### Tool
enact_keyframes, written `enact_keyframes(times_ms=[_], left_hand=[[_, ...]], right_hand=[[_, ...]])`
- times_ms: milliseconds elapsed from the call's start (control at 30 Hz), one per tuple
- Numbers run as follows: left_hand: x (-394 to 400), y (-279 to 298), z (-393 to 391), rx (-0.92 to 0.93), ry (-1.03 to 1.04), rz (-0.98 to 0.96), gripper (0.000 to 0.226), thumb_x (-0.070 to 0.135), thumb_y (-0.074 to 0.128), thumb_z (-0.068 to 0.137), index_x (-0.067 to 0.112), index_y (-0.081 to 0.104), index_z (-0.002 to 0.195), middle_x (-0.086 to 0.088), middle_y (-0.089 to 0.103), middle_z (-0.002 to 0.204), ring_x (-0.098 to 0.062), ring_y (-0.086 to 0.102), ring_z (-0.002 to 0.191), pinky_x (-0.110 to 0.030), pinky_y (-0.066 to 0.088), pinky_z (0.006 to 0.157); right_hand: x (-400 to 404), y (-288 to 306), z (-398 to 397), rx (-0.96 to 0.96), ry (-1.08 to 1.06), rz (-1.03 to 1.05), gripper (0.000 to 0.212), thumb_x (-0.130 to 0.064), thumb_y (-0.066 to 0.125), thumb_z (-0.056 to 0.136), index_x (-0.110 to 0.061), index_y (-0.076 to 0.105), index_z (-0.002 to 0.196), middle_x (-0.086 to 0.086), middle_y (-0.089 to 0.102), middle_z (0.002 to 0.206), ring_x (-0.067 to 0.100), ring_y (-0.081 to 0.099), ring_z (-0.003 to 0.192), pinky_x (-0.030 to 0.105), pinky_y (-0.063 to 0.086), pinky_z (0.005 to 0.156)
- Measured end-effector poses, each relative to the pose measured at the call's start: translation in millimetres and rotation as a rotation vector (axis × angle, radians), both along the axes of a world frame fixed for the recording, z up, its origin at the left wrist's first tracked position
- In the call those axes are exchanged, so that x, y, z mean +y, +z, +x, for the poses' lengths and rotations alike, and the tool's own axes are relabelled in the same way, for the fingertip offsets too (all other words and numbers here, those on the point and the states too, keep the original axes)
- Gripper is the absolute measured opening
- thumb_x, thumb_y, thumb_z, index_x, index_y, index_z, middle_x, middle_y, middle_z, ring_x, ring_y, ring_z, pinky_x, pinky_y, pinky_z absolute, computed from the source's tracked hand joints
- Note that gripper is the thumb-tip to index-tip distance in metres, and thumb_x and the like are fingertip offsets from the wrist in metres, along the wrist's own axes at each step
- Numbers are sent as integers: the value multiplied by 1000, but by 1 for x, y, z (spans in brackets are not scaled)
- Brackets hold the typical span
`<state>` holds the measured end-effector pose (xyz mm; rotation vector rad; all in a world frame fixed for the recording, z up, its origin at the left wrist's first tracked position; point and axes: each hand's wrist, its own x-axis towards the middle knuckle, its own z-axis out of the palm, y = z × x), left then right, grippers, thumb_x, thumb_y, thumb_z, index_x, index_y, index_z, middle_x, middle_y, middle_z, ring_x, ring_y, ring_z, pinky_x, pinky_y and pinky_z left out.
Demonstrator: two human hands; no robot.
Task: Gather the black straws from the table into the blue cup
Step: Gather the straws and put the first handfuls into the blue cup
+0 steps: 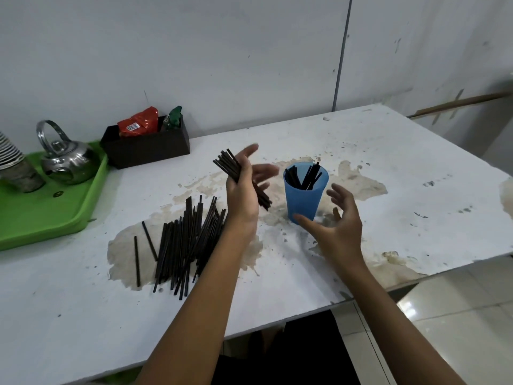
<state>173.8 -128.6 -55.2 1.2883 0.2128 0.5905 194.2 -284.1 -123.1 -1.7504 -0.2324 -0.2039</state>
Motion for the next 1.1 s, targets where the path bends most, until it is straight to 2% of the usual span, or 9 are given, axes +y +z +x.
enact_keyframes(times_ms=[133,267,400,567,733,867,967,1033,1100], left_hand=[[-3,27,12,-79,-77,-32,34,35,24,110,37,56,123,1,76,109,-15,68,113,-44,37,107],[-10,39,24,-173,-150,-66,35,31,20,111,30,50,130,-5,73,119,-17,63,123,-31,40,101],[-22,32,37,-164,-183,24,34,25,23,111,19,50,131,-14,70,124,-20,56,131,-41,28,119],[-33,23,39,-11,-138,174,34,27,27,111,23,57,127,7,63,134,1,49,133,-11,30,102],[-31,11,35,100,-120,329,37,29,28,110,32,56,135,27,54,95,23,50,73,5,35,70],[-26,5,34,225,-170,447,40,33,38,106,47,47,142,4,50,78,-14,43,68,-12,36,62],[-25,6,31,305,-200,518,51,33,53,100,48,39,147,18,45,60,-7,42,60,-18,35,62],[-26,7,29,320,-203,555,60,50,60,93,48,36,149,26,60,91,6,55,92,-18,37,83],[-27,7,27,341,-212,573,71,77,50,83,51,35,148,23,45,147,0,36,139,-27,26,109]], right_hand=[[6,-4,6,7,5,-84,86,-37,87,67,-19,43,138,-6,57,127,10,53,113,15,45,85],[9,-8,8,-41,5,-138,68,-35,84,71,-22,51,129,-9,58,116,15,55,110,28,51,87],[9,-12,10,-79,-4,-188,65,-37,83,71,-20,54,127,-4,60,119,19,56,109,39,53,87],[9,-14,9,-96,-14,-198,66,-41,81,73,-20,53,129,-3,59,121,17,56,108,31,52,86],[9,-14,8,-93,-8,-198,65,-43,79,74,-21,52,129,-5,58,120,15,55,109,27,51,86],[9,-14,6,-98,-9,-202,64,-41,79,75,-23,51,128,-7,57,119,15,55,108,29,51,86],[9,-15,6,-105,-18,-240,64,-38,78,75,-22,50,130,-6,58,121,16,53,109,29,50,86],[10,-17,5,-124,-30,-304,65,-38,77,77,-21,48,132,-4,58,121,16,51,111,28,48,87],[11,-17,4,-139,-38,-359,64,-40,75,78,-19,48,132,-3,58,121,17,49,112,25,45,87]])
